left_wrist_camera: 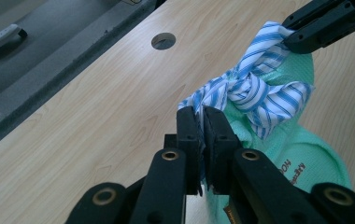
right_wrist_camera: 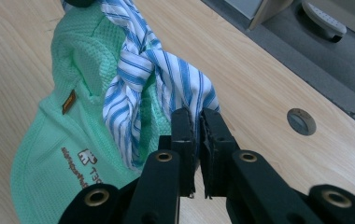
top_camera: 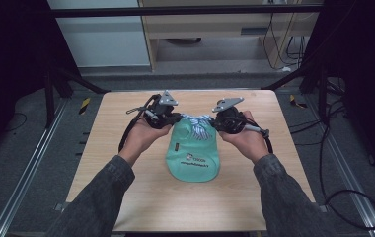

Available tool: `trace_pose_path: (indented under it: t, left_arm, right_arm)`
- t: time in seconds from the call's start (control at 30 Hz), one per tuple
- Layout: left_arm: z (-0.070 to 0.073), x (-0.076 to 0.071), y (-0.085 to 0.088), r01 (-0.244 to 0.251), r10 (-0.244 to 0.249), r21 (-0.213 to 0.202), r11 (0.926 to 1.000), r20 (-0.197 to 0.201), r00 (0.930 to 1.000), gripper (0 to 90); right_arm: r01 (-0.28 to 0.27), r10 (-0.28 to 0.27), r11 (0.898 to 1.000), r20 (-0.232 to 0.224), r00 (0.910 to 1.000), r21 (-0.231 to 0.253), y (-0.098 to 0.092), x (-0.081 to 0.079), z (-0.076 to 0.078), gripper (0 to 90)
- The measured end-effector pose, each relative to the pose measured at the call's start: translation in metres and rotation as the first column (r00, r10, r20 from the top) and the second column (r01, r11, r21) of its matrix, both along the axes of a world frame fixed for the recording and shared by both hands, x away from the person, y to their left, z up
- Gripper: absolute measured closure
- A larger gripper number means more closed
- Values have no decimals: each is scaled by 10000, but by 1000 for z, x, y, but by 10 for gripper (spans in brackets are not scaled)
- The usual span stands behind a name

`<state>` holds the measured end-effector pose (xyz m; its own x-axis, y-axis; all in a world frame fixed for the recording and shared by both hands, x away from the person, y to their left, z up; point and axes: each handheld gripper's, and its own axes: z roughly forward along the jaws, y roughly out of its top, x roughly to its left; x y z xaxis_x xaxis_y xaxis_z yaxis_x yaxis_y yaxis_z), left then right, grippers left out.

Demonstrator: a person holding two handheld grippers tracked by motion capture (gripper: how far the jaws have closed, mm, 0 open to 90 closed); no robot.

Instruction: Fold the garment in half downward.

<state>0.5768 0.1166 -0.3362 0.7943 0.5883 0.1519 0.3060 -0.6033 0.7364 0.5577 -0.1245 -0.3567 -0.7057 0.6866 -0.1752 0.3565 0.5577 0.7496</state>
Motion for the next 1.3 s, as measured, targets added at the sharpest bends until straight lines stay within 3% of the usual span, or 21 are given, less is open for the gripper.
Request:
trace_pose_path:
  t: [0.37, 0.57, 0.67, 0.8, 0.9, 1.1, 1.3]
  left_arm:
    - [2, 1, 2, -62, 64, -111, 9999, 165, 9998, 862]
    - [-1, 13, 2, -205, 206, -103, 9997, 83, 9998, 862]
    - [-1, 18, 1, -294, 295, -31, 9996, 222, 9993, 862]
    - [-9, 15, -1, -354, 347, 145, 9993, 458, 9983, 859]
    - [-20, 7, -7, -274, 236, 514, 9983, 724, 9971, 860]
    - [-32, -1, -13, -284, 228, 589, 9979, 936, 9954, 859]
    - [-41, -7, -13, -282, 203, 578, 9979, 1321, 9910, 859]
  right_arm:
    - [136, -136, 9999, 129, 9998, -48, 1, 0, 6, 848]
    - [279, -279, 9995, -24, 9996, -134, 4, 17, 5, 848]
    - [287, -287, 9995, 4, 9996, -132, 5, 23, 5, 848]
    - [269, -266, 9992, 125, 9996, -282, 7, 26, -1, 848]
    - [279, -269, 9984, 211, 9994, -497, 7, 19, -15, 848]
    - [297, -288, 9980, 164, 9994, -557, 2, 8, -31, 848]
    - [405, -387, 9979, 348, 9986, -509, 0, 2, -38, 847]
